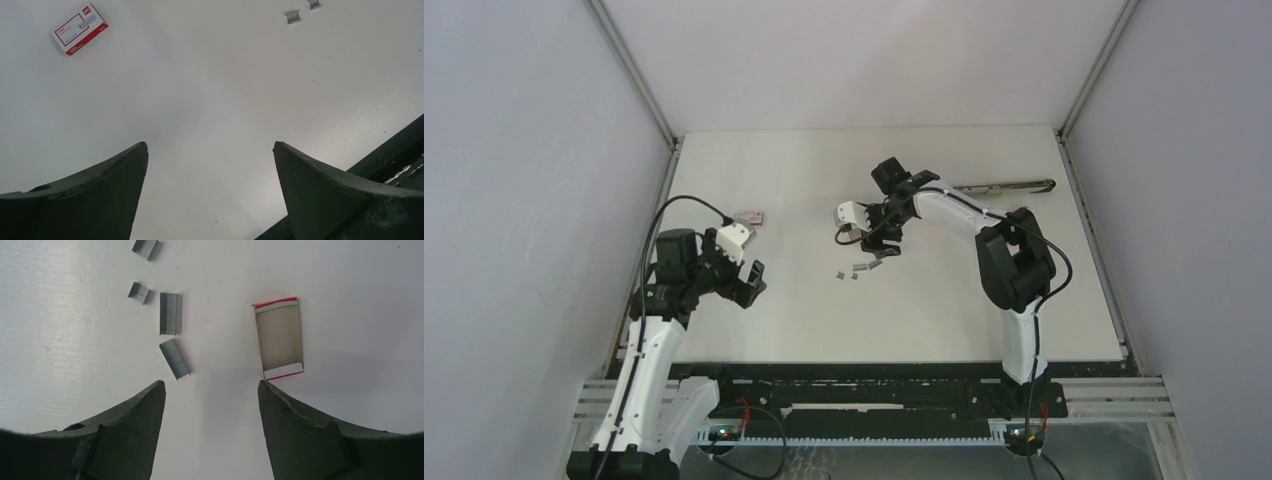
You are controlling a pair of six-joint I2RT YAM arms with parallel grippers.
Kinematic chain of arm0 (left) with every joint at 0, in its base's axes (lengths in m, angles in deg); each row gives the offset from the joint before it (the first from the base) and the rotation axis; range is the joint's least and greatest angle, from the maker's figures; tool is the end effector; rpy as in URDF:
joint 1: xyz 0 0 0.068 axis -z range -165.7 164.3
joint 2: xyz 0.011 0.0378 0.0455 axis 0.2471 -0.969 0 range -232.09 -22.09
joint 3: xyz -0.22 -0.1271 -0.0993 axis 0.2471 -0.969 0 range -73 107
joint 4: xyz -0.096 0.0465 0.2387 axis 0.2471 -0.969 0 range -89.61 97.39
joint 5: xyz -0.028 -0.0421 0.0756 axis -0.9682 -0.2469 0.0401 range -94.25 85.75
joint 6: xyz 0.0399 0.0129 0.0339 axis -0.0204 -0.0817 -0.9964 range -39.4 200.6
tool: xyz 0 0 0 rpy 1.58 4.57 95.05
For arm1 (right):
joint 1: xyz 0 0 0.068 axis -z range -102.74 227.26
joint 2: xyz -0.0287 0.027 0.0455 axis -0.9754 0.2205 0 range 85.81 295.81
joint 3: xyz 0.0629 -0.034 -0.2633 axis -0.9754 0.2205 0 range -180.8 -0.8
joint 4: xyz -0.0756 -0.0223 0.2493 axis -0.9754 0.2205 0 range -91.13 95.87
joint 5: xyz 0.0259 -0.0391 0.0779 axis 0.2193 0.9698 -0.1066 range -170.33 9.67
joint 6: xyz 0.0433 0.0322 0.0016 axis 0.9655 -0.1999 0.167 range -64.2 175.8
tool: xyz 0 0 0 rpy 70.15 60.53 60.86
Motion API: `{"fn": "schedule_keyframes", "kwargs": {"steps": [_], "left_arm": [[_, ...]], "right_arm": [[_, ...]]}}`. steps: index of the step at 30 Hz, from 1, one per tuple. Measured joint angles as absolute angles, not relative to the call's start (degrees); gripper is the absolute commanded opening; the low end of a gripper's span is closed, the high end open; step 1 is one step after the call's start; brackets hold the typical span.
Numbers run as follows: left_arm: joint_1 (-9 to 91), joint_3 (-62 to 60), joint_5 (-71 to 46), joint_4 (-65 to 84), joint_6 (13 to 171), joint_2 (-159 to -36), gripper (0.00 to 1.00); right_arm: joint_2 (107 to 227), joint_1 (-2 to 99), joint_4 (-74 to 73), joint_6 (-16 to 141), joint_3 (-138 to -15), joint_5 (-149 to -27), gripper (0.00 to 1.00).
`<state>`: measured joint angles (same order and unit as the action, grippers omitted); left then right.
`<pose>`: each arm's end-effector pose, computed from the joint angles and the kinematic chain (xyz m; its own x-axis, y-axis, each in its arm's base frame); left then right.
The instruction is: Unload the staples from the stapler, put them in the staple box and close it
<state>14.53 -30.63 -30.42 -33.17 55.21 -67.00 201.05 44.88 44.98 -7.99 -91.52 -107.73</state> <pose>0.1578 -0.0163 0.2766 -0.4777 0.3867 -0.7888 0.5870 0.8085 0.0408 0.3420 0.2363 0.2055 0.1904 -0.8225 -0.5359 -0.9817 -0.1584 -0.1057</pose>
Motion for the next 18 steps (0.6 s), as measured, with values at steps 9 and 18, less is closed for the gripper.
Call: {"fn": "schedule_keyframes", "kwargs": {"steps": [9, 18], "left_arm": [[14.0, -32.0, -30.4, -32.5, 54.5, -65.9, 1.00], [13.8, -32.2, -30.4, -31.4, 54.5, -66.0, 1.00]], "right_arm": [[204.4, 42.8, 44.2, -8.0, -92.6, -102.7, 0.44], [206.2, 39.9, 43.9, -7.9, -92.7, -99.7, 0.38]]}}
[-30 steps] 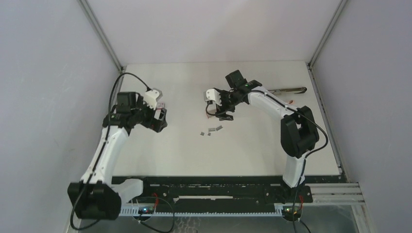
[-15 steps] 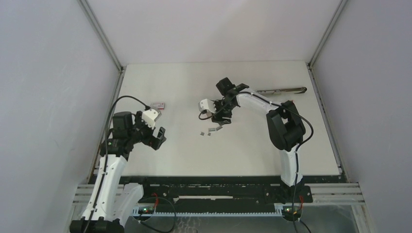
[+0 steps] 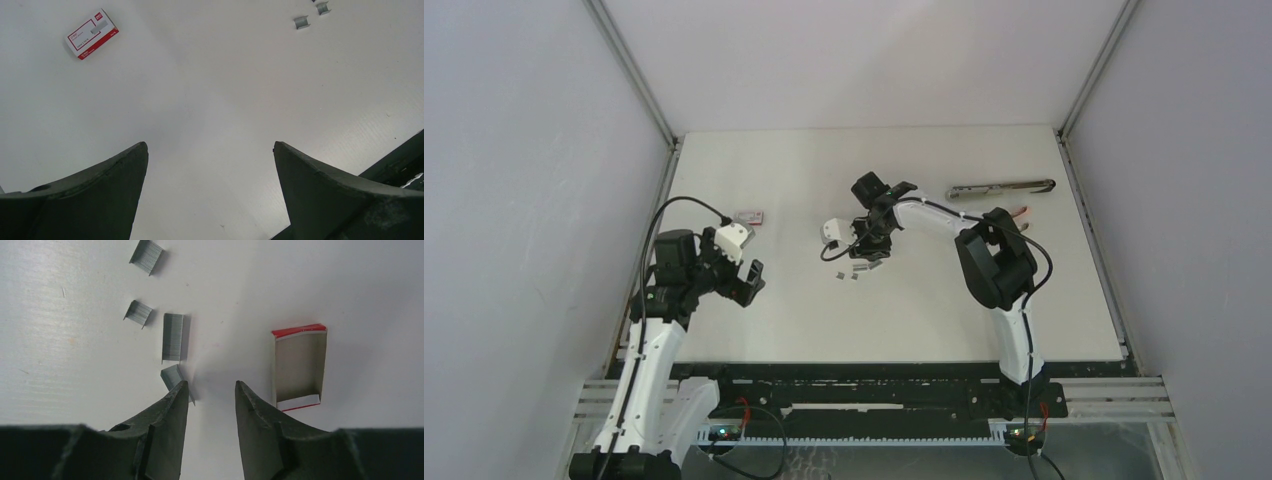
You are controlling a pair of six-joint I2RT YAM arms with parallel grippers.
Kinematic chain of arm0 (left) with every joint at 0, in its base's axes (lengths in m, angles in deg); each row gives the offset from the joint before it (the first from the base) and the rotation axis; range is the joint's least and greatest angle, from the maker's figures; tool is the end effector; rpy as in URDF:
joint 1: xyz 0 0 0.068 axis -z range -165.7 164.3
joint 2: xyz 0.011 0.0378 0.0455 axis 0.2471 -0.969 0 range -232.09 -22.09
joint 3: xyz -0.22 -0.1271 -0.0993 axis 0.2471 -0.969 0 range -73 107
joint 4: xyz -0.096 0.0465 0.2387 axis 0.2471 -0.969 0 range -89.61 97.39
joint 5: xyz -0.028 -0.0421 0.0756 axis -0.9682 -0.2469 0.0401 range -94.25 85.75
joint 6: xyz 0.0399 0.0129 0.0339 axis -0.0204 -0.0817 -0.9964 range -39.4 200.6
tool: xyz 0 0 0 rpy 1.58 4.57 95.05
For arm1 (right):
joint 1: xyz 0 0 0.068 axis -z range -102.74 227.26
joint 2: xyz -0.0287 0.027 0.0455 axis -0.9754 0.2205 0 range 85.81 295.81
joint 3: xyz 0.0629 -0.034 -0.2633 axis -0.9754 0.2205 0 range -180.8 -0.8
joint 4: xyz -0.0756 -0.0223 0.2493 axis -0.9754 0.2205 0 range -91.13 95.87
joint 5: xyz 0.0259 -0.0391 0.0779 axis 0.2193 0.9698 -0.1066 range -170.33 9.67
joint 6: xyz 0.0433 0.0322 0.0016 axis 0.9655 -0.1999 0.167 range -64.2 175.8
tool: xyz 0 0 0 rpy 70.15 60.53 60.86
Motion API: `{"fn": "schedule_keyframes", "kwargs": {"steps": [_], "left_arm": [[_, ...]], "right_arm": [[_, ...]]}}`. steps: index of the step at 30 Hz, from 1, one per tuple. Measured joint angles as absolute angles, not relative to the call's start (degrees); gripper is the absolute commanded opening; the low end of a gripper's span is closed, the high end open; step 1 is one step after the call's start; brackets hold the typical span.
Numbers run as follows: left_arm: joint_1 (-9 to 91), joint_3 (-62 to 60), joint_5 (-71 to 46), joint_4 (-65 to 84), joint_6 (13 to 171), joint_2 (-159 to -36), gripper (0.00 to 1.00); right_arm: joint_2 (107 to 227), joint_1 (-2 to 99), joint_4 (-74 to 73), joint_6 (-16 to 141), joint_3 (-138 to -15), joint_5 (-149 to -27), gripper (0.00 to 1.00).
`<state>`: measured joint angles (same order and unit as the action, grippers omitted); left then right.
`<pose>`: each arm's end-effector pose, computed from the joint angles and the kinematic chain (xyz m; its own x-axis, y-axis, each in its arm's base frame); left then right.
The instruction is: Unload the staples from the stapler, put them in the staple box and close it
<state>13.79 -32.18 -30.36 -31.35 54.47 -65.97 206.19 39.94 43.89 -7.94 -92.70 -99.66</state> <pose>0.1568 -0.0143 0.2727 -0.4575 0.3913 -0.7985 0.5808 0.8115 0.0649 0.3332 0.2689 0.1739 0.2428 -0.8791 -0.4102 -0.9700 -0.2147 -0.1142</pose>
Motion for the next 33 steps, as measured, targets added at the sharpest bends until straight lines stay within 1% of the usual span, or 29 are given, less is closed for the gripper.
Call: {"fn": "schedule_keyframes", "kwargs": {"steps": [18, 33], "left_arm": [[13.4, -32.9, -29.9, -30.4, 54.5, -66.1, 1.00], [12.9, -32.9, -29.9, -30.4, 54.5, -66.1, 1.00]], "right_arm": [[206.2, 39.7, 45.5, -8.1, -92.7, -99.6, 0.37], [207.3, 39.7, 45.4, -8.1, -92.7, -98.8, 0.31]]}}
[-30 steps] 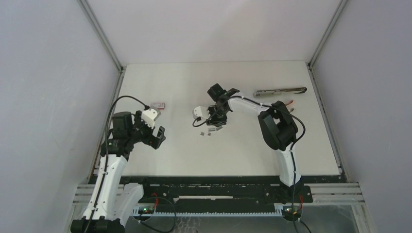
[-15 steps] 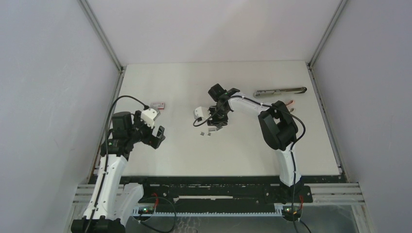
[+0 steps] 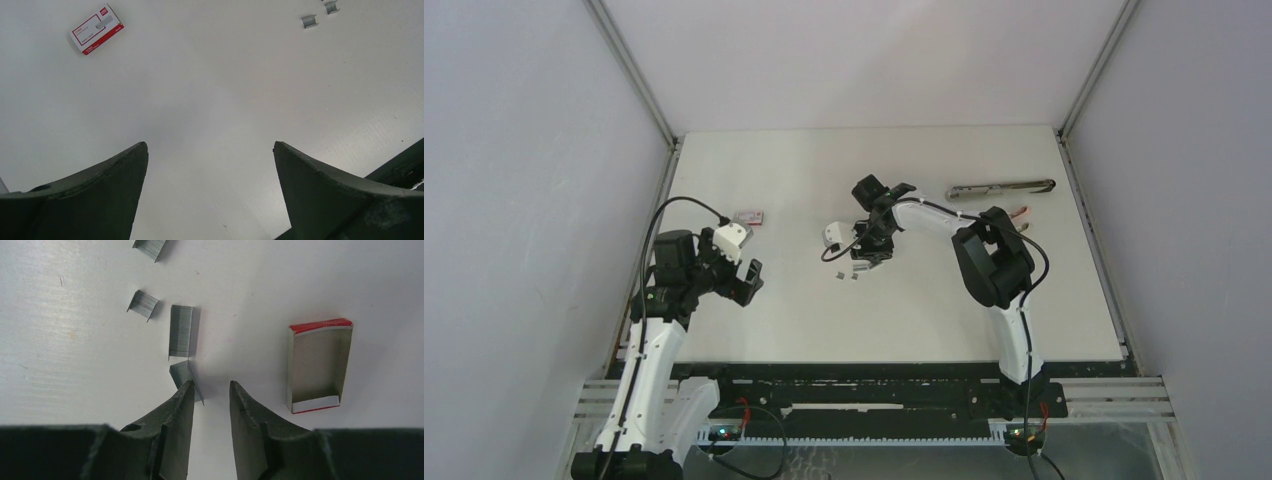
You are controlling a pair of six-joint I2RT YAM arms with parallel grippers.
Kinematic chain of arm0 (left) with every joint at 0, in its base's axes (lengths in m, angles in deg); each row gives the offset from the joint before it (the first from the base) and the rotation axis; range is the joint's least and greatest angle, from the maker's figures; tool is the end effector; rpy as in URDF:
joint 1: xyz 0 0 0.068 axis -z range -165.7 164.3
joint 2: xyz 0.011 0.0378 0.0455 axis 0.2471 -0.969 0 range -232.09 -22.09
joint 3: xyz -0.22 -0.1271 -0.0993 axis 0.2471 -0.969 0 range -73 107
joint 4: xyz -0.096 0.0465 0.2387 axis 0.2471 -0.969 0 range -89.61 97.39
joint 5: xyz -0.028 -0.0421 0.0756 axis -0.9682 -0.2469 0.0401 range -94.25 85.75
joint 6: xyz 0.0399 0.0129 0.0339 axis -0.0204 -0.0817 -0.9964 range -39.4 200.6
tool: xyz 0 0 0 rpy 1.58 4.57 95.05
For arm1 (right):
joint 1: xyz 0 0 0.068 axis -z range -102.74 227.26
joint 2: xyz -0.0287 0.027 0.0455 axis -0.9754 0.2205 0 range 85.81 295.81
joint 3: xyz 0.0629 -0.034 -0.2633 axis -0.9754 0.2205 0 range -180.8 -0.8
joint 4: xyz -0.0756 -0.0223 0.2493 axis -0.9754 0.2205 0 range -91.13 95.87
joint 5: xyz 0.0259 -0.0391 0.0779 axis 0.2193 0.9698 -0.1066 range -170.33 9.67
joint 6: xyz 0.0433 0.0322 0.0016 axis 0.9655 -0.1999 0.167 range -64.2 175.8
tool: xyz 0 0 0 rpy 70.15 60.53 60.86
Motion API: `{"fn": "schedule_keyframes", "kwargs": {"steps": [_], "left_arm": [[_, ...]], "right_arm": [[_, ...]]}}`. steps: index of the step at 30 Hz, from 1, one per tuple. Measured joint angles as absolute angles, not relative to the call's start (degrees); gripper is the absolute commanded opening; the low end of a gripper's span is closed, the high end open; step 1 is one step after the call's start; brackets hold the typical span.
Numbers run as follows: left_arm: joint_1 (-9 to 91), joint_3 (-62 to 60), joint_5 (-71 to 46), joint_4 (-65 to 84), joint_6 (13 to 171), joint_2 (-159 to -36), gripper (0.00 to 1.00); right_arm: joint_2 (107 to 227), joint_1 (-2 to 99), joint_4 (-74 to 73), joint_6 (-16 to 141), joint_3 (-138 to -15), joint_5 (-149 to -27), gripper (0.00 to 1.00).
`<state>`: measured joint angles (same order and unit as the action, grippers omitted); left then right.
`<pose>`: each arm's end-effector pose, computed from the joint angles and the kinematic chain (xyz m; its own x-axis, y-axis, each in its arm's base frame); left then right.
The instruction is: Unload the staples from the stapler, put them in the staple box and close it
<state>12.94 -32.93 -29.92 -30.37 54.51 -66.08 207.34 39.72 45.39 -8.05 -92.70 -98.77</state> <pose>0.1583 -0.0117 0.2694 -0.4643 0.3854 -0.7974 0.5635 0.8231 0.0697 0.3313 0.2688 0.1648 0.2336 -0.8945 -0.3811 -0.9723 -0.2200 -0.0794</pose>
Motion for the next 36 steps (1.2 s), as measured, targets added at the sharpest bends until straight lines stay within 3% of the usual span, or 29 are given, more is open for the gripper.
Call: {"fn": "schedule_keyframes", "kwargs": {"steps": [18, 36], "left_arm": [[12.3, -32.9, -29.9, -30.3, 54.5, -66.1, 1.00], [11.5, -32.9, -29.9, -30.3, 54.5, -65.9, 1.00]], "right_arm": [[208.2, 39.6, 47.3, -8.1, -93.6, -98.8, 0.00], [210.2, 39.1, 50.1, 0.6, -101.2, -98.2, 0.00]]}}
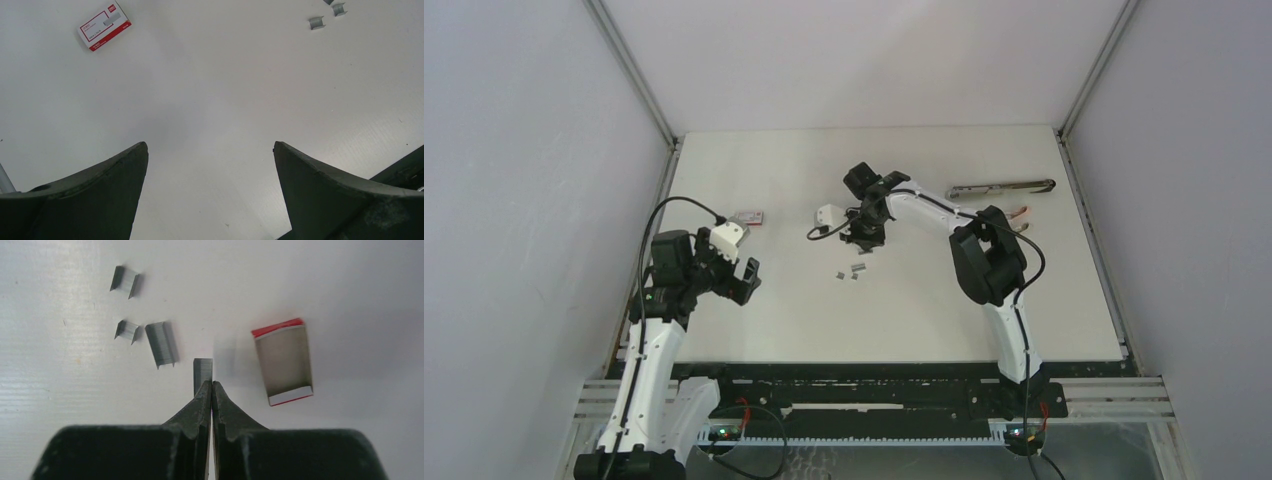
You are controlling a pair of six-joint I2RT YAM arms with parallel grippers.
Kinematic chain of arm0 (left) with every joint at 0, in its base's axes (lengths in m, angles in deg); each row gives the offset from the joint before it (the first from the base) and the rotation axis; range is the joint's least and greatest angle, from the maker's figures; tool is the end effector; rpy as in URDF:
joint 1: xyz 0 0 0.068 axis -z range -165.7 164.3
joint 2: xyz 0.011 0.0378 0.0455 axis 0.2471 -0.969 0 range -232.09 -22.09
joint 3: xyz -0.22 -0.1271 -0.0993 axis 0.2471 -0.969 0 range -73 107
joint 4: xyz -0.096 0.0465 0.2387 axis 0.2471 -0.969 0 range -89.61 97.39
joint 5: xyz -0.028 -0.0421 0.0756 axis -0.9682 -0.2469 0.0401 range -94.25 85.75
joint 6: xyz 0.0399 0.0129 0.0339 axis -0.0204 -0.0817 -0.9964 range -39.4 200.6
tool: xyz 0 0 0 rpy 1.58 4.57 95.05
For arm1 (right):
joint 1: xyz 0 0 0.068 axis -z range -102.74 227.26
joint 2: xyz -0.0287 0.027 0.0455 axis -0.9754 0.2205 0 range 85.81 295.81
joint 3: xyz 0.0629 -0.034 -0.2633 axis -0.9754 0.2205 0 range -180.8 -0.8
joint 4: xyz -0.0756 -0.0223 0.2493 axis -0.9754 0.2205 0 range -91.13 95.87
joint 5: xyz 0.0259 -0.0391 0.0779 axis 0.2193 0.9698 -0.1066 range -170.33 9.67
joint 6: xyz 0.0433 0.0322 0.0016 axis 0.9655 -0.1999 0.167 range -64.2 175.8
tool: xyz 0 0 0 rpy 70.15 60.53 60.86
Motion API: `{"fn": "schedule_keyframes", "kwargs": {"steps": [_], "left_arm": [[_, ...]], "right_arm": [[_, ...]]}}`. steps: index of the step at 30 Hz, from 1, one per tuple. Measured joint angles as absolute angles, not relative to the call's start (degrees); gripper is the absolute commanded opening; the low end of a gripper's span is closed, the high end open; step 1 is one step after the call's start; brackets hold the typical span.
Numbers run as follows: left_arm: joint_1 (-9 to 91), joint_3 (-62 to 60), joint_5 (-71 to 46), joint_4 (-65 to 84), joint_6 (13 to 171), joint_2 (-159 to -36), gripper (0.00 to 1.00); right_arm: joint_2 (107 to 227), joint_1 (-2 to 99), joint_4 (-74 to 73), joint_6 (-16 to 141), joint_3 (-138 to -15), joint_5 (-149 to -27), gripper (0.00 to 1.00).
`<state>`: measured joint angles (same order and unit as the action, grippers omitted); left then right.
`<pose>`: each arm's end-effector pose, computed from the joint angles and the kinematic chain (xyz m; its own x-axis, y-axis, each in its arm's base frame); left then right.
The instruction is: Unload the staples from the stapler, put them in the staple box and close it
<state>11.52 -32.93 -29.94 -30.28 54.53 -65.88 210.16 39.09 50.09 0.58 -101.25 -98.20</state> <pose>0.1581 -0.0078 0.2700 -0.4697 0.3736 -0.7999 0.5427 0.8368 0.0722 0.3431 0.2836 0.1827 0.1007 -0.9153 -0.3900 -0.9949 -0.0917 -0.0416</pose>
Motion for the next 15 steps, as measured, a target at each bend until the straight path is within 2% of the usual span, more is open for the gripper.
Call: {"fn": "schedule_keyframes", "kwargs": {"steps": [15], "left_arm": [[11.2, -32.9, -29.9, -29.9, 54.6, -65.9, 1.00]], "right_arm": [[208.0, 39.7, 47.1, 25.5, -105.5, -95.4, 0.00]]}}
